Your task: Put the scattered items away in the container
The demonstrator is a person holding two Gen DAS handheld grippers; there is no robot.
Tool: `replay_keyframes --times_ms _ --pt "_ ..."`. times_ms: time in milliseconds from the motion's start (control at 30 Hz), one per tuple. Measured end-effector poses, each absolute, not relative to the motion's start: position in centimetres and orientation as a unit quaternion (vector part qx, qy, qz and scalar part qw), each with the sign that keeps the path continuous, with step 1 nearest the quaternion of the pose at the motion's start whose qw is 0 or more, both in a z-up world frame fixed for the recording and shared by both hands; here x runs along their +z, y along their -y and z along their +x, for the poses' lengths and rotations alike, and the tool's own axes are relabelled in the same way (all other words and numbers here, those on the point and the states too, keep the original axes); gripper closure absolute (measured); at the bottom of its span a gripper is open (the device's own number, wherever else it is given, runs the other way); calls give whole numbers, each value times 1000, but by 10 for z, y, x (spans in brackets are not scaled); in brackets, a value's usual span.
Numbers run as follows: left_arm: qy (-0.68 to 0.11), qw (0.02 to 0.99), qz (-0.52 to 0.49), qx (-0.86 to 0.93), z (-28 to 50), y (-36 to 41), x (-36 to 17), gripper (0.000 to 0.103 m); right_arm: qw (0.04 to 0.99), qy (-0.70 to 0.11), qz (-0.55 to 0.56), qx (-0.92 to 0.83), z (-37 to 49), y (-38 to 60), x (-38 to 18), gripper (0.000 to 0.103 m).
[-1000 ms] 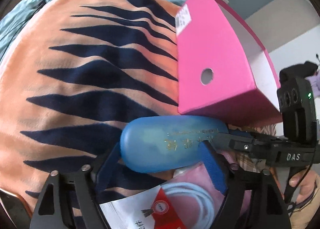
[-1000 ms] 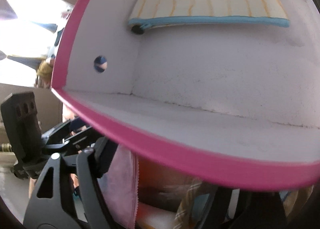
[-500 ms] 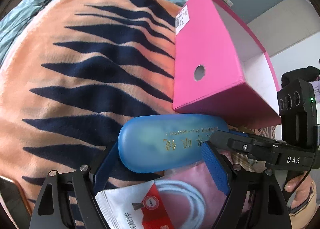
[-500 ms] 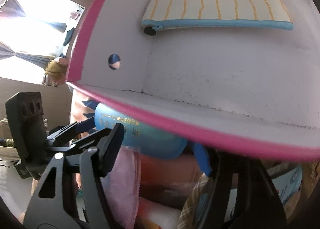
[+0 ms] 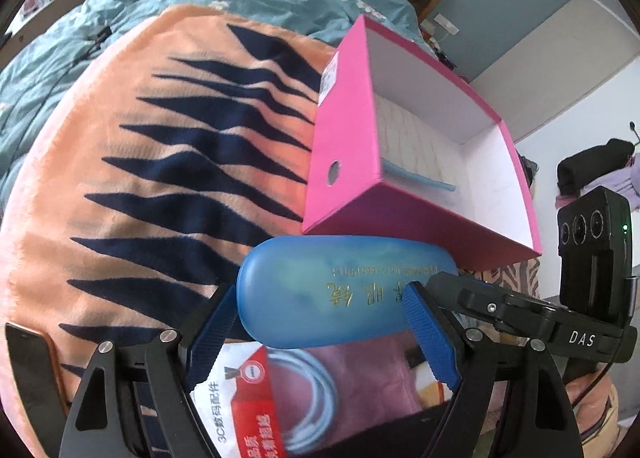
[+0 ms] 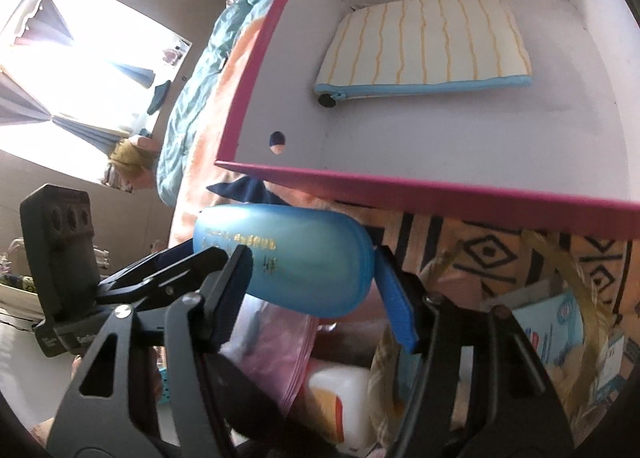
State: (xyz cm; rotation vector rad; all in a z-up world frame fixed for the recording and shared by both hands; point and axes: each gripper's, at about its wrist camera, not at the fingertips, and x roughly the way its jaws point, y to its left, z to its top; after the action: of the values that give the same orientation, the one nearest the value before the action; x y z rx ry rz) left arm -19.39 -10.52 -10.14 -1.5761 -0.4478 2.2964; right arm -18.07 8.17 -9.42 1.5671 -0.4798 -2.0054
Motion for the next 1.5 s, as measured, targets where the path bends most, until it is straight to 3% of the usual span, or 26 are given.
replay_keyframes --times_ms 900,1500 --pt "119 214 -510 825 -194 47 -28 18 260 200 512 -794 -166 -142 -33 38" --pt "119 232 -513 818 -222 30 -21 18 242 209 494 -808 -184 -161 -21 39"
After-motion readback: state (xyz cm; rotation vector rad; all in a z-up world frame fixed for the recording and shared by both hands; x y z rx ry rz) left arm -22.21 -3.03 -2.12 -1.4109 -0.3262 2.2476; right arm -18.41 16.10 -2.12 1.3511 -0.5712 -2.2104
